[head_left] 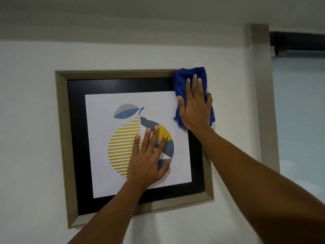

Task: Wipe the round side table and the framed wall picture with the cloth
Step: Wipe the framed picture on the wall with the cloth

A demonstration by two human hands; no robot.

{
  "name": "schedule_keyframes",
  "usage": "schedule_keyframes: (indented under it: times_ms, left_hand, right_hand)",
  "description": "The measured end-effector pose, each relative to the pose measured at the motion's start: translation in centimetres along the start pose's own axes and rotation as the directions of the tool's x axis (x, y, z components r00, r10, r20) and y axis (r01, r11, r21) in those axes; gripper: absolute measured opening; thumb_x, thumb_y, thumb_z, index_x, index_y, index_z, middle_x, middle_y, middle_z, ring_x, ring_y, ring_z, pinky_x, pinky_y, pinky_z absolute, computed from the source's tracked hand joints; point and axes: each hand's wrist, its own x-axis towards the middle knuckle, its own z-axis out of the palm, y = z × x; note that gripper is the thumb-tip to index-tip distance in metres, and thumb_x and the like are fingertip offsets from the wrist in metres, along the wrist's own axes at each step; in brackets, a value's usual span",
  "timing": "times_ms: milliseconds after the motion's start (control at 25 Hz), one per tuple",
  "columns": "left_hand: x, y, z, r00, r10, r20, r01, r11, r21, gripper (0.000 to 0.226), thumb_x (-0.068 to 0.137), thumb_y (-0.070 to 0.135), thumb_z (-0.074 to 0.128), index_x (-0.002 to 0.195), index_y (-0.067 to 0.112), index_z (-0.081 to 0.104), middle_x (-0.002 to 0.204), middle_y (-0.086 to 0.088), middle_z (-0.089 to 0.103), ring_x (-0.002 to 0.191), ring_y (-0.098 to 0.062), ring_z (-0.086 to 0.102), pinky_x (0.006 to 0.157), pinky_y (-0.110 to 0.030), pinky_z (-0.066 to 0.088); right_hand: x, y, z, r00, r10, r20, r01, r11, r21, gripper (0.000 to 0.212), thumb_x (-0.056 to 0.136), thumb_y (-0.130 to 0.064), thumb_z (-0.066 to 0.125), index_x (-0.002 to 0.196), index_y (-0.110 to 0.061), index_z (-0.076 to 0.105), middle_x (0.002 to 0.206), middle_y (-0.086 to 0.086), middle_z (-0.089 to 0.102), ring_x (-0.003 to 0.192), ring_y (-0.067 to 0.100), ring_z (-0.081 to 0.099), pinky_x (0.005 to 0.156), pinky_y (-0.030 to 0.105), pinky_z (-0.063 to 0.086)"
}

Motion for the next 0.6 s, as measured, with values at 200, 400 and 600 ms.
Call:
schedule_keyframes:
  times_ms: [200, 400, 600]
  left_hand:
    - [0.1, 0.2, -0.2, 0.999, -0.008, 0.037, 0.008, 1.0, 0.002, 0.077, 0.096, 0.064, 0.033, 0.159, 0.021, 0.021, 0.168, -0.014, 0.009, 0.155, -0.035, 0.005, 0.122, -0.06, 0.014]
    - [0.2, 0.3, 0.0, 1.0, -0.01, 0.015, 0.01, 1.0, 0.004, 0.075, 0.096, 0.062, 0.032, 0.159, 0.021, 0.021, 0.168, -0.014, 0.009, 0.155, -0.035, 0.006, 0.123, -0.059, 0.011]
    - [-0.1, 0.1, -0.1, 1.0, 0.011, -0.003, -0.011, 1.0, -0.002, 0.071, 0.097, 0.056, 0.026, 0.158, 0.019, 0.022, 0.168, -0.015, 0.009, 0.155, -0.035, 0.007, 0.123, -0.057, 0.01]
  right_hand:
    - [-15.5, 1.1, 2.6, 0.997, 0.081, -0.011, -0.079, 0.99, 0.115, 0.062, 0.103, -0.046, 0.023, 0.157, -0.016, 0.014, 0.164, 0.008, 0.015, 0.151, 0.024, 0.014, 0.118, 0.047, 0.018]
    - [-23.7, -1.3, 4.3, 0.955, 0.297, 0.007, -0.286, 0.91, 0.3, 0.065, 0.102, -0.046, 0.026, 0.156, -0.014, 0.013, 0.162, 0.009, 0.02, 0.15, 0.025, 0.018, 0.114, 0.05, 0.029]
    - [-25.1, -4.5, 4.4, 0.996, 0.089, 0.032, -0.094, 0.969, 0.228, 0.058, 0.105, -0.04, 0.021, 0.156, -0.012, 0.016, 0.16, 0.007, 0.023, 0.148, 0.022, 0.02, 0.117, 0.041, 0.017]
